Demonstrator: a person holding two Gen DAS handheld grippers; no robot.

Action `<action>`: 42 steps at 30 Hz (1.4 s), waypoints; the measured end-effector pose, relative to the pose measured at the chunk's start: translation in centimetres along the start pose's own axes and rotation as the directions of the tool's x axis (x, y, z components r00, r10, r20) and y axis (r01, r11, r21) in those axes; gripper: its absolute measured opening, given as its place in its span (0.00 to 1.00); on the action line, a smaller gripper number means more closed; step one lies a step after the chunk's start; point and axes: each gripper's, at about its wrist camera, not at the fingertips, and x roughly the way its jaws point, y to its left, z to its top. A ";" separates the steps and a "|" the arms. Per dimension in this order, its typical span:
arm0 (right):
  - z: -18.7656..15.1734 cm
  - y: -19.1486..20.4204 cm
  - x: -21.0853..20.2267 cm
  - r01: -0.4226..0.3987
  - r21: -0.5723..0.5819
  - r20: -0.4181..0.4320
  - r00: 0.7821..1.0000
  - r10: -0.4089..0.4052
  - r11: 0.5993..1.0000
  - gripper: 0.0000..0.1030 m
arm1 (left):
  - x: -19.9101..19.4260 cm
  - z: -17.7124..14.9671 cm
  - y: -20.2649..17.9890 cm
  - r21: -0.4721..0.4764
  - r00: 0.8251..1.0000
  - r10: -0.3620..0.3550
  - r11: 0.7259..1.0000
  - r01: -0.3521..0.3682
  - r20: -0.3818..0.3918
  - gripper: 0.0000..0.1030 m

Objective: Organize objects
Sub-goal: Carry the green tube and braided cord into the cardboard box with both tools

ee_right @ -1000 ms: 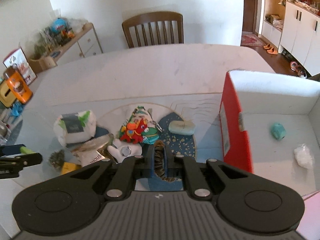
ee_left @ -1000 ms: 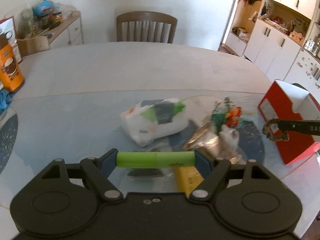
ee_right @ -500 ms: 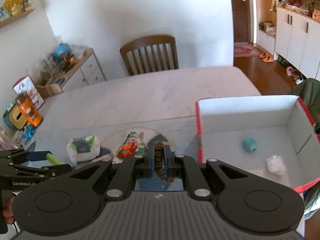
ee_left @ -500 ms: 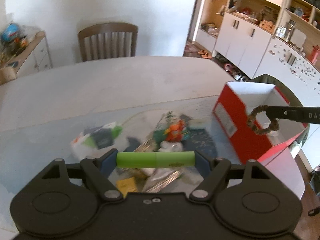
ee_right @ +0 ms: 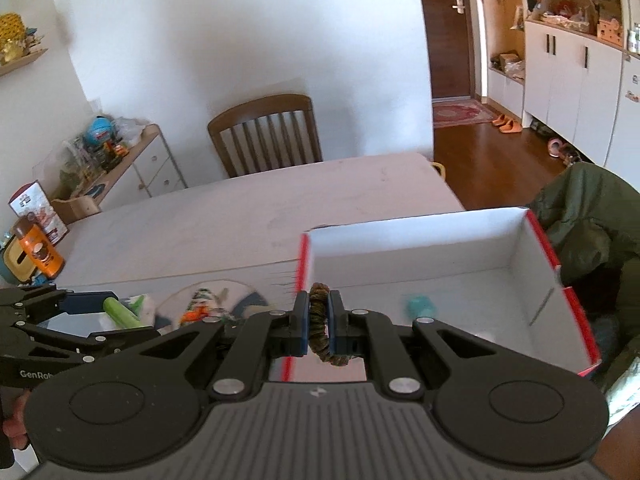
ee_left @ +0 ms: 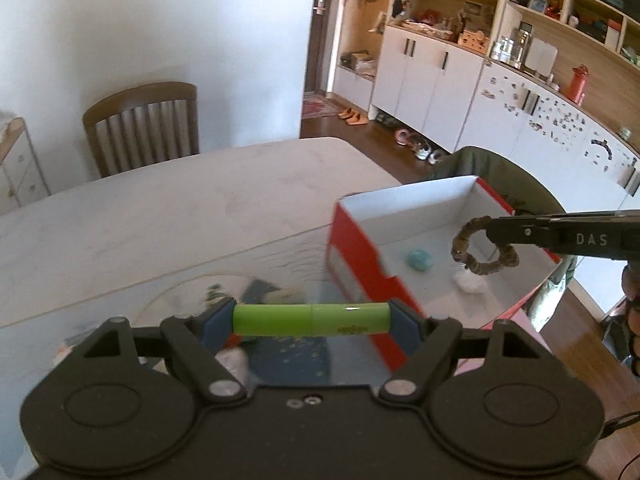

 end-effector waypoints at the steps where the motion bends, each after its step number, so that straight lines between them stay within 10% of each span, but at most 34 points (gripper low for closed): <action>1: 0.1 -0.6 -0.1 0.003 0.004 0.000 1.000 -0.003 1.000 0.08 | 0.4 0.2 -0.6 0.001 1.000 -0.004 1.000 0.004 -0.003 0.77; 42: 2.1 -16.7 10.8 0.115 -0.077 -0.152 0.980 -0.126 0.990 0.08 | 19.9 4.2 -16.2 0.111 0.971 -0.008 0.993 0.035 -0.239 0.77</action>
